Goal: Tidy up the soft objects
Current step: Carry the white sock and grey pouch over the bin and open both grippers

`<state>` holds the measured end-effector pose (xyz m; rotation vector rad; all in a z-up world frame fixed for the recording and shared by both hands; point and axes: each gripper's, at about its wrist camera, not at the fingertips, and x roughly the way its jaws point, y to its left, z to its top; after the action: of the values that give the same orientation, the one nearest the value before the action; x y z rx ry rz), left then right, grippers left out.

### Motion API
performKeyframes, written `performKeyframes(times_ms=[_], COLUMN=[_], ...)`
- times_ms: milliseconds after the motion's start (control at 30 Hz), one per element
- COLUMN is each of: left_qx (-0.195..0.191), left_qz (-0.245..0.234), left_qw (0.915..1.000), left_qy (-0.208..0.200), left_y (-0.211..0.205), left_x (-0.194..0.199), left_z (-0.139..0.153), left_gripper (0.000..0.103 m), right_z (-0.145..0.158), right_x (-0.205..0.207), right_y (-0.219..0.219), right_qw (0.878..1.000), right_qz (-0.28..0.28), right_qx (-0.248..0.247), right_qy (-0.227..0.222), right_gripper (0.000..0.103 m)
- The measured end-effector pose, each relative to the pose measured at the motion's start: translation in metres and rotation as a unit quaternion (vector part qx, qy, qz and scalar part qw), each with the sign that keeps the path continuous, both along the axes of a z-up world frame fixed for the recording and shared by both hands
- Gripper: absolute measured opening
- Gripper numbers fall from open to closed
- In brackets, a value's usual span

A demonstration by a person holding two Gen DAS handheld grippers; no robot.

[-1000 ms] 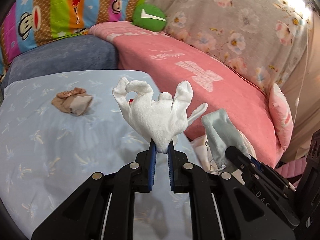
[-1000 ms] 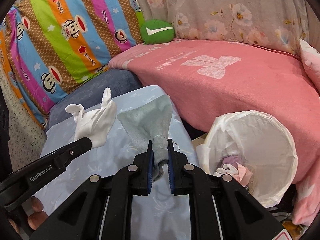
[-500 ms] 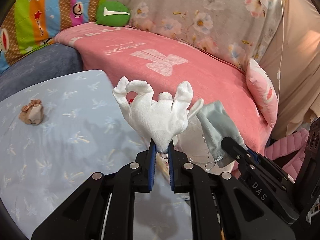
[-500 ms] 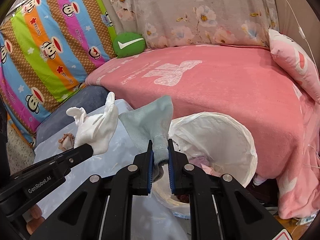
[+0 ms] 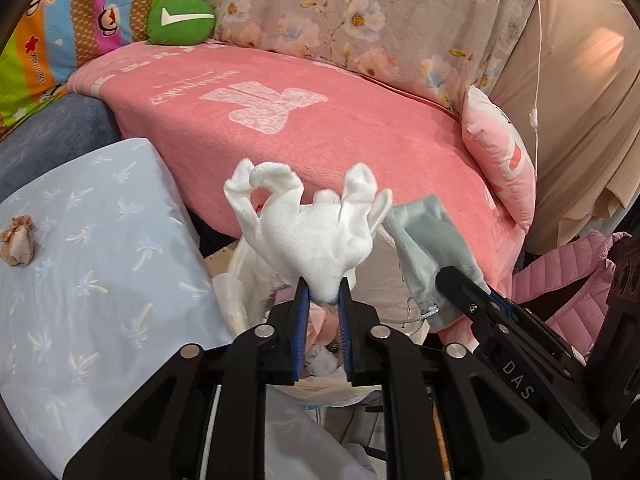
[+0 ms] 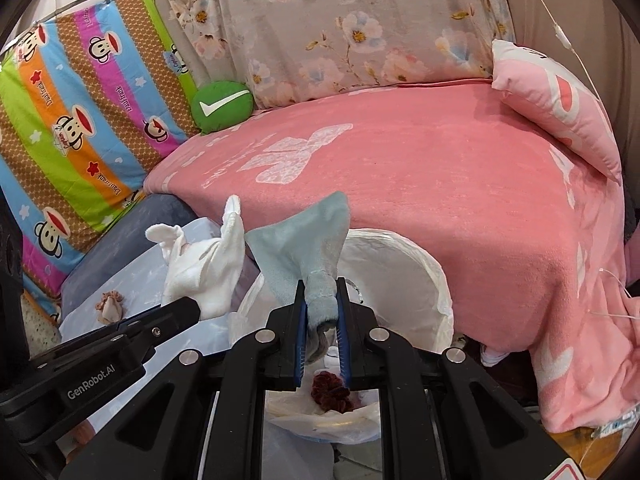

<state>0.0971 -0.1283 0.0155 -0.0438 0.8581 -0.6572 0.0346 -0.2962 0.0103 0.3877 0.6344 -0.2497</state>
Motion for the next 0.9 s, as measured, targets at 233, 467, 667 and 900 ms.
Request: performKeyframes(times_ms=[233, 467, 667, 900], left_qx=[0.002, 0.006, 0.010, 0.009], left_qz=[0.019, 0.042, 0.062, 0.074], left_qw=[0.9998, 0.9990, 0.9980, 0.9970], left_qy=[-0.008, -0.013, -0.013, -0.016], left_y=[-0.006, 0.005, 0.018, 0.031], left_x=[0.000, 0.003, 0.005, 0.007], left_z=[0.002, 0.003, 0.000, -0.001], left_gripper=[0.058, 0.067, 0.070, 0.071], right_z=[0.000, 0.000, 0.000, 0.003], right_x=[0.001, 0.006, 0.012, 0.020], right_y=[-0.008, 0.001, 0.011, 0.023], right_qw=[1.000, 1.000, 1.000, 1.000], right_qz=[-0.005, 0.002, 0.005, 0.017], right_qx=[0.000, -0.008, -0.017, -0.024], right_qy=[-0.001, -0.005, -0.005, -0.005], right_gripper=[0.014, 0.018, 0.030, 0.033])
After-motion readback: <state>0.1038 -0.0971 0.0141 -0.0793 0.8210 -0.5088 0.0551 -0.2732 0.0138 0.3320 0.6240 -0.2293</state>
